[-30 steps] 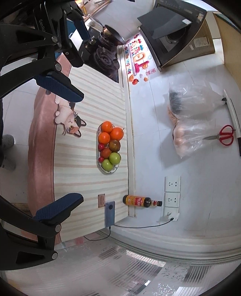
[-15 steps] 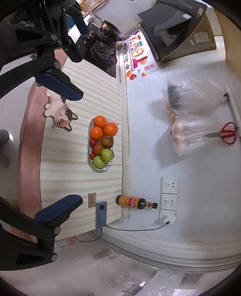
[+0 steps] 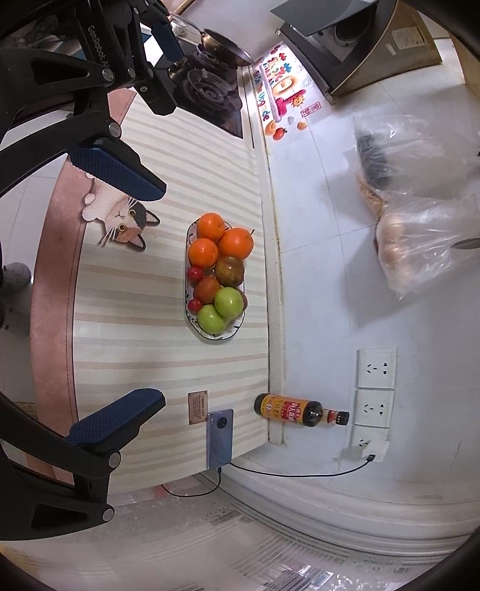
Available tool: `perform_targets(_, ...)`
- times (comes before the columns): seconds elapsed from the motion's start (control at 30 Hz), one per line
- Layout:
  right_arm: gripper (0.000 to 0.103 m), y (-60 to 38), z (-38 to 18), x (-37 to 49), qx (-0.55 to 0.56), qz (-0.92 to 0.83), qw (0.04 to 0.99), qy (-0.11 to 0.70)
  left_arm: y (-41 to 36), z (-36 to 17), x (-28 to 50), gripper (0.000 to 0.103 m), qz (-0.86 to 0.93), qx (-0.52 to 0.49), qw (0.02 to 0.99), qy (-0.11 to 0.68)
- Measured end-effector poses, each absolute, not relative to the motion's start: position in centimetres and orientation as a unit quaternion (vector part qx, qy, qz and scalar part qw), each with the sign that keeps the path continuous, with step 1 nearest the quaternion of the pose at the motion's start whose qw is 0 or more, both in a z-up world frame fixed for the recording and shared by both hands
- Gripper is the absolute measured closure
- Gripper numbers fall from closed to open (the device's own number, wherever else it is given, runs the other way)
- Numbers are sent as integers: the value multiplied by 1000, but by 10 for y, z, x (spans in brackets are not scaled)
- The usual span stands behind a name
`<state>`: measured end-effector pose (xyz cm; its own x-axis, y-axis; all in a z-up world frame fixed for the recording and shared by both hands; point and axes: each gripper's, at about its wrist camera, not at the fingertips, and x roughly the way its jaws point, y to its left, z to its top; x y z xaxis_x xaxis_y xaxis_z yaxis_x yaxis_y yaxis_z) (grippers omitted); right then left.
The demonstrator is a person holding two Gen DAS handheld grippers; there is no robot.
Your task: Organize fruits
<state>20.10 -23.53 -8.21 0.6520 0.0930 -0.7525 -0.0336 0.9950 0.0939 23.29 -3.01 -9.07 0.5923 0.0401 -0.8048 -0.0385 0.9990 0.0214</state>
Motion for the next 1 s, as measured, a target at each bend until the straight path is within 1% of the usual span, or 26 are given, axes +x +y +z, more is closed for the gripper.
perform_targets(0.23,0,-236,-90,211,42,34,902,428,-32,-92,238,0,23,0,894,448)
perform_targets(1.0,0,-237,-85,207,26,26,904,425,-32,-90,235,0,20,1,894,447)
